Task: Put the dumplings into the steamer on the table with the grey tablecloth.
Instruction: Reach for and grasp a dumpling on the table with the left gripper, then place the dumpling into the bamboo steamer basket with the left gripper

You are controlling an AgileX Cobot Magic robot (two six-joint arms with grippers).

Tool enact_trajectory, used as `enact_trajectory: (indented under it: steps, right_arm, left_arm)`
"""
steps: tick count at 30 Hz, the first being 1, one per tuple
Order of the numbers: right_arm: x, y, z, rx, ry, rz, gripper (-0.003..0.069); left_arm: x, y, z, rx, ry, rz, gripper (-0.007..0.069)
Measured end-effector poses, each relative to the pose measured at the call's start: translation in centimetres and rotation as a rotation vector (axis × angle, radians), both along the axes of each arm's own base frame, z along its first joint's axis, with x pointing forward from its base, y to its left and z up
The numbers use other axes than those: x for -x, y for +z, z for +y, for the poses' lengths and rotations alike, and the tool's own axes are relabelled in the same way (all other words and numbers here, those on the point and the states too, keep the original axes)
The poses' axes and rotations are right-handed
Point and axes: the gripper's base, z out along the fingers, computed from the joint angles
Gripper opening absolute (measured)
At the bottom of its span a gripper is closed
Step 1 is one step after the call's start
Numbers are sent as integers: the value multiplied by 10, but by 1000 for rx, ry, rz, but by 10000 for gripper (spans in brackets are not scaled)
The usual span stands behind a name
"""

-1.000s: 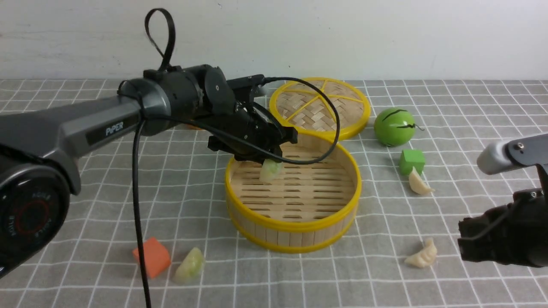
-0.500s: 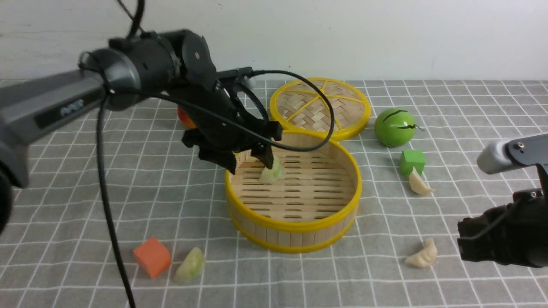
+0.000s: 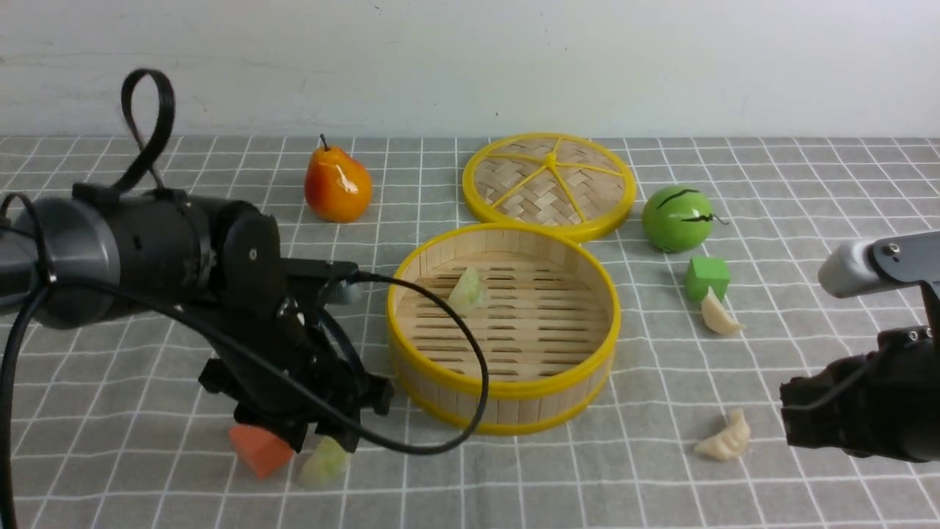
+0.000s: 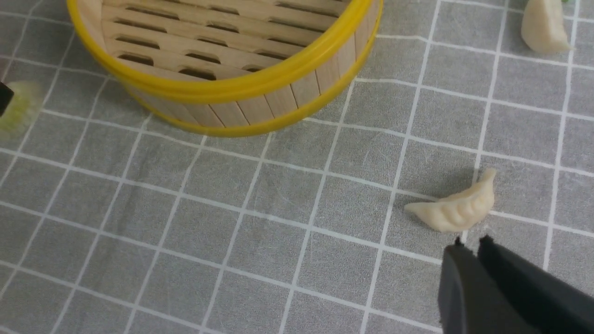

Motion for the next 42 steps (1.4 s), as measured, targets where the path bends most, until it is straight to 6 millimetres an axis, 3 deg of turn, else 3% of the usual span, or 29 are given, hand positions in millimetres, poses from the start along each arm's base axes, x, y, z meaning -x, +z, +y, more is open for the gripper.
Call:
enact_trajectory:
  steps: [5, 9, 14, 15, 19, 21, 23, 26, 31, 33, 40, 42]
  right_arm:
    - [0, 0, 0, -3, -1, 1, 41]
    - [0, 0, 0, -2, 0, 6, 42]
    - [1, 0, 0, -2, 0, 8, 42]
    - [1, 0, 0, -2, 0, 8, 42]
    - [1, 0, 0, -2, 0, 8, 43]
    - [0, 0, 0, -3, 0, 6, 46]
    - [0, 0, 0, -4, -2, 0, 49]
    - [0, 0, 0, -5, -2, -1, 52]
    - [0, 0, 0, -11, -4, 2, 58]
    - [0, 0, 1, -29, -10, 7, 61]
    - [0, 1, 2, -45, -15, 12, 64]
    - [0, 1, 2, -45, -16, 11, 70]
  left_arm:
    - [-3, -15, -3, -5, -69, 11, 370]
    - [-4, -23, -4, -6, -74, 32, 232]
    - [-3, -18, -5, -9, -80, 68, 234]
    - [-3, -14, -6, -4, -81, 77, 234]
    - [-4, 35, -14, 103, -62, 44, 234]
    - [-8, 78, -25, 271, -18, -42, 234]
    - [-11, 102, -33, 403, -2, -106, 234]
    - [-18, 115, -43, 533, 10, -181, 234]
    - [-41, 94, -47, 551, 82, -236, 234]
    - [-54, 65, -51, 522, 114, -208, 234]
    - [-63, 25, -63, 422, 53, -213, 234]
    - [-63, 13, -68, 372, 19, -216, 268]
